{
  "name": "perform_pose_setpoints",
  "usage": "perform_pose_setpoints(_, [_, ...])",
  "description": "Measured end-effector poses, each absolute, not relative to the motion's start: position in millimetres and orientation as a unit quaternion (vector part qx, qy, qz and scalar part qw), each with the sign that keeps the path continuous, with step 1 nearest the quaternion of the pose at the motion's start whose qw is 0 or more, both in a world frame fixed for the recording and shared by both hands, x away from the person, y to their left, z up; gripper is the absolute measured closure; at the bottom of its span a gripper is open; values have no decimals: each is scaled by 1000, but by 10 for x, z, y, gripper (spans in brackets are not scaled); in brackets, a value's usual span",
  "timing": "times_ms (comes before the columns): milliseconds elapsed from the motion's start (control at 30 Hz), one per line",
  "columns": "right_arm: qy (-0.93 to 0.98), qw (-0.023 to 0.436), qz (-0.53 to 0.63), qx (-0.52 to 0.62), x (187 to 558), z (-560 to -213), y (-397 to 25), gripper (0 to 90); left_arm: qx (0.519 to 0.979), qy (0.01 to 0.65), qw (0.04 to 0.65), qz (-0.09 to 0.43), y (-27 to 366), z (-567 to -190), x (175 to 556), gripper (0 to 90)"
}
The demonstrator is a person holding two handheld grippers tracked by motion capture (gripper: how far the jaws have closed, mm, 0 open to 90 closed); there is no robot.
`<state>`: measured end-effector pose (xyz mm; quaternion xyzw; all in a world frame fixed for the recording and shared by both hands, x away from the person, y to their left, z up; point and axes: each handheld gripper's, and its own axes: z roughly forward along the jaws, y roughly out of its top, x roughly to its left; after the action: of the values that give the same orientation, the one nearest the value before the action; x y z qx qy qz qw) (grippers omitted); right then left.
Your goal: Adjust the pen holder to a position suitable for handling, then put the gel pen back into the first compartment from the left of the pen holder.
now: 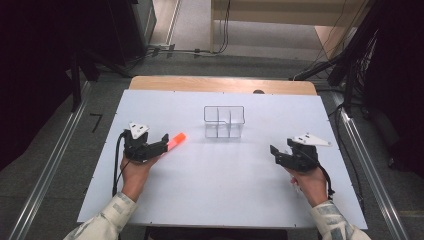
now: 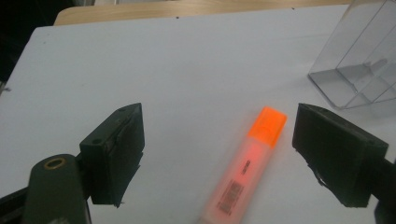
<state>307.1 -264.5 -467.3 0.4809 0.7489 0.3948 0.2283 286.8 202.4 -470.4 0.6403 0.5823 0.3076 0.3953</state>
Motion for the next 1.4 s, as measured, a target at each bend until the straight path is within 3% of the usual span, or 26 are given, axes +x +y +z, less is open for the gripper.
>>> perform_pose_setpoints(333, [729, 245, 405, 495, 2663, -4710, -2943, 257, 615, 601, 383, 339, 2281, -4758, 2501, 142])
perform_pose_setpoints(1400, [719, 245, 390, 521, 2785, -4783, -2990, 256, 617, 610, 376, 324, 2319, -4840, 2589, 141])
